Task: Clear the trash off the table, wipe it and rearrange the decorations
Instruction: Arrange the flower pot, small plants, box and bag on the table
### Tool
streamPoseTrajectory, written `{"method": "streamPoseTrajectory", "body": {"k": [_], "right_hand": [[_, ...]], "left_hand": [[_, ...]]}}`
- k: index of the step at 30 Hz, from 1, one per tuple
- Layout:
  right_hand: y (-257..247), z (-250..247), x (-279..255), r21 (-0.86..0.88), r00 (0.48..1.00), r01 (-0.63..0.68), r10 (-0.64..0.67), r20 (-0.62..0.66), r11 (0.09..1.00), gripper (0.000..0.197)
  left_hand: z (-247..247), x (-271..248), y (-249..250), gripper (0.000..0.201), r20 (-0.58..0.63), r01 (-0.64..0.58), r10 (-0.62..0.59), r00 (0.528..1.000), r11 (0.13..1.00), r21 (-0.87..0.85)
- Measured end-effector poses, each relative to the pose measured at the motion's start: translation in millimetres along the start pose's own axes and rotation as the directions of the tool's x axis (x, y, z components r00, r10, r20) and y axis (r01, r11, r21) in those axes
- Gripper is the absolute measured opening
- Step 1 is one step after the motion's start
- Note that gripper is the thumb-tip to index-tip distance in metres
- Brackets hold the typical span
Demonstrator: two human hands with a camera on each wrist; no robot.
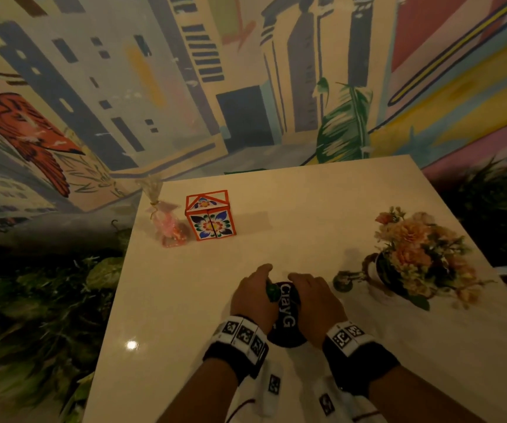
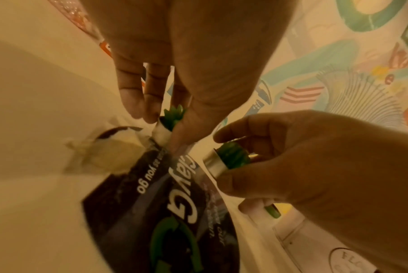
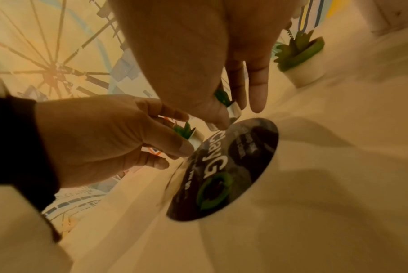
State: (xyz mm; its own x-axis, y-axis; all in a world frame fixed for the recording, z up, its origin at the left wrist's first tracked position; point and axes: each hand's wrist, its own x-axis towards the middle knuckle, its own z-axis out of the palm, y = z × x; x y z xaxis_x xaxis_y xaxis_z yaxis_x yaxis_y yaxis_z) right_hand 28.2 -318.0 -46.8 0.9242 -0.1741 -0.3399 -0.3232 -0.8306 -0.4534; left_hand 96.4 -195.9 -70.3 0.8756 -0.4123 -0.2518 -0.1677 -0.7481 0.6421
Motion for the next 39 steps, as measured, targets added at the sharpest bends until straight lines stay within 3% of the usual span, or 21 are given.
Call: {"method": "streamPoseTrajectory", "body": {"k": [8, 22, 26, 29, 33, 36, 39], "right_hand": [[9.9, -4.2, 15.6, 0.002, 0.997, -0.077, 0.077, 0.033, 0.997, 0.068], [12.6, -3.0, 11.4, 0.022, 1.000, 0.008, -0.008, -0.022, 1.000, 0.063], [11.1, -7.7, 2.0, 0.013, 0.997, 0.073, -0.073, -0.021, 0.997, 0.070], [2.0, -14.9, -10.3, 0.070, 0.989, 0.145, -0.142, -0.049, 0.987, 0.073], [-26.9, -26.3, -12.1, 0.215, 0.976, 0.197, -0.171, -0.134, 0.957, 0.060], [-55.8, -38.6, 13.4, 0.370, 0.986, 0.153, -0.115, -0.123, 0.916, 0.061], [-81.1, -52.1, 53.2, 0.424, 0.998, 0.064, -0.047, -0.049, 0.903, 0.072]], "left_hand": [[6.8, 16.6, 8.2, 0.060, -0.031, 0.028, -0.025, 0.999, 0.996, 0.081], [10.6, 15.1, 7.5, 0.059, -0.025, 0.036, -0.033, 0.999, 0.990, 0.136], [-5.0, 5.8, 5.2, 0.065, 0.000, 0.018, -0.018, 1.000, 0.999, 0.032], [-46.1, 1.7, -5.5, 0.048, -0.142, 0.099, -0.099, 0.985, 0.995, -0.006], [-108.6, 12.3, -11.9, 0.028, -0.415, 0.171, -0.183, 0.891, 0.983, -0.065], [-135.6, 30.5, -11.8, 0.031, -0.408, 0.263, -0.298, 0.863, 0.954, -0.141], [-142.5, 50.9, -18.3, 0.061, -0.321, 0.342, -0.393, 0.862, 0.917, -0.203]]}}
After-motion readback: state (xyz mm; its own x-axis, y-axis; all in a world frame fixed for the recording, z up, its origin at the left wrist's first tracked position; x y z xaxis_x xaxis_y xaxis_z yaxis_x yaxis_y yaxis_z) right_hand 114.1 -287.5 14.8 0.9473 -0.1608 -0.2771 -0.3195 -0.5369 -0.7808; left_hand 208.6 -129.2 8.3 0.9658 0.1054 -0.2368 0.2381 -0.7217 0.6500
